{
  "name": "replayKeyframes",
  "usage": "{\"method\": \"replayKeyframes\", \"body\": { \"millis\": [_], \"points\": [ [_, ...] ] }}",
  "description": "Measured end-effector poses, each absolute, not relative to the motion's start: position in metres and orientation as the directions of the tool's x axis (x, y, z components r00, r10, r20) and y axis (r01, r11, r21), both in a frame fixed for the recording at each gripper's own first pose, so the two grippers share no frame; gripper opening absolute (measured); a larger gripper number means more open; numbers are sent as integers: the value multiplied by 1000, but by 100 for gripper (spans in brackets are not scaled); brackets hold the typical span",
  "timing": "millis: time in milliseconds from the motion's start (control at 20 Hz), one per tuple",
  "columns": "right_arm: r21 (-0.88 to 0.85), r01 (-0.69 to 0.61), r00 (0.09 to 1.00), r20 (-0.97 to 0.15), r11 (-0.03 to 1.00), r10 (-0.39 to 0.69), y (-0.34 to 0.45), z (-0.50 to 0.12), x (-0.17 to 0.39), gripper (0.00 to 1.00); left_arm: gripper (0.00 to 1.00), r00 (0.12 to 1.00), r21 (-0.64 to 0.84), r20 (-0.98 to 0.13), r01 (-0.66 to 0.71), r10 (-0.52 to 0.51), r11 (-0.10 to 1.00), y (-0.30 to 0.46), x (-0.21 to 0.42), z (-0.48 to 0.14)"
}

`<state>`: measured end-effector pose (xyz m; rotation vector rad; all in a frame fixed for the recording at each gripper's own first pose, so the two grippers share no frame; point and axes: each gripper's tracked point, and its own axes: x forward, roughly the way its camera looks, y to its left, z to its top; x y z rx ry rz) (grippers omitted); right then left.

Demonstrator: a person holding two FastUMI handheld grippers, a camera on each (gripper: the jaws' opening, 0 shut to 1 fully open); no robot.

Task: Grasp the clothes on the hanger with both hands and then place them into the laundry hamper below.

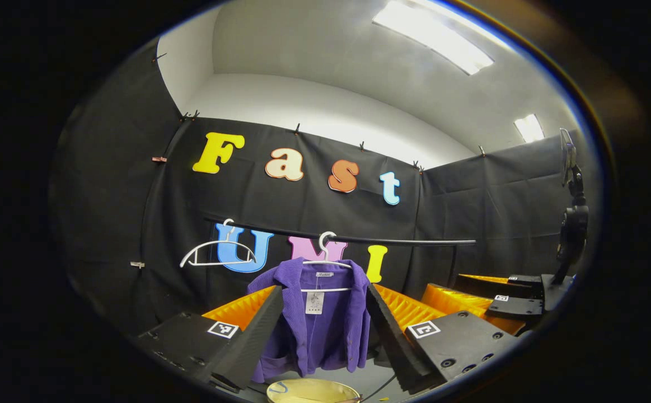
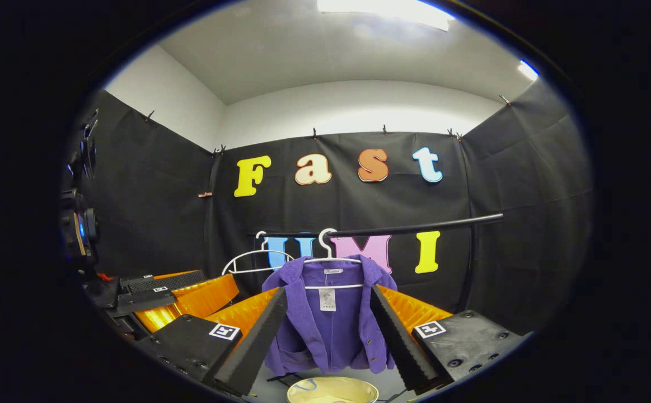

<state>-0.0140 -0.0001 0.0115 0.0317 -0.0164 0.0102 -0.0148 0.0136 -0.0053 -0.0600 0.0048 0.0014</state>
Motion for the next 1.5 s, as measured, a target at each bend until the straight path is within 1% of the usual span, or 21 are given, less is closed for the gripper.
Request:
{"method": "replayKeyframes", "body": {
  "millis": [300, 700, 750, 800, 850, 900, 1000, 1050, 1100, 1250, 1500],
  "points": [
    [35, 26, 1000, 7, 999, -26, 2, 6, -14, 97, 94, 999, -62, 1, 39, -39, 997, 28, -20, -4],
    [33, 110, 994, -14, 993, -110, 15, -11, -17, 97, 94, 993, -81, -17, 114, -115, 990, 52, -21, -15],
    [25, 115, 993, -23, 993, -115, 17, -15, -16, 95, 94, 992, -87, -21, 120, -122, 989, 54, -19, -18],
    [15, 122, 992, -30, 992, -121, 17, -18, -15, 95, 94, 991, -94, -26, 129, -132, 987, 54, -16, -21],
    [6, 130, 991, -34, 991, -130, 15, -21, -13, 97, 93, 989, -101, -32, 139, -142, 985, 52, -14, -25],
    [0, 140, 989, -38, 990, -140, 13, -24, -10, 97, 93, 988, -107, -38, 147, -151, 983, 51, -10, -27],
    [-3, 157, 986, -48, 988, -157, 6, -31, 1, 97, 92, 986, -115, -49, 154, -161, 981, 51, -1, -34],
    [-3, 161, 985, -56, 987, -161, 3, -35, 9, 99, 92, 986, -115, -53, 154, -161, 981, 53, 5, -38],
    [-5, 164, 984, -62, 986, -164, -1, -41, 18, 97, 92, 986, -115, -58, 150, -157, 982, 52, 11, -42],
    [-11, 162, 983, -80, 987, -162, -17, -58, 51, 97, 92, 987, -113, -70, 137, -145, 984, 52, 38, -58],
    [-6, 135, 986, -95, 991, -134, -52, -89, 120, 98, 92, 994, -131, -80, 68, -79, 989, 51, 104, -95]
  ]
}}
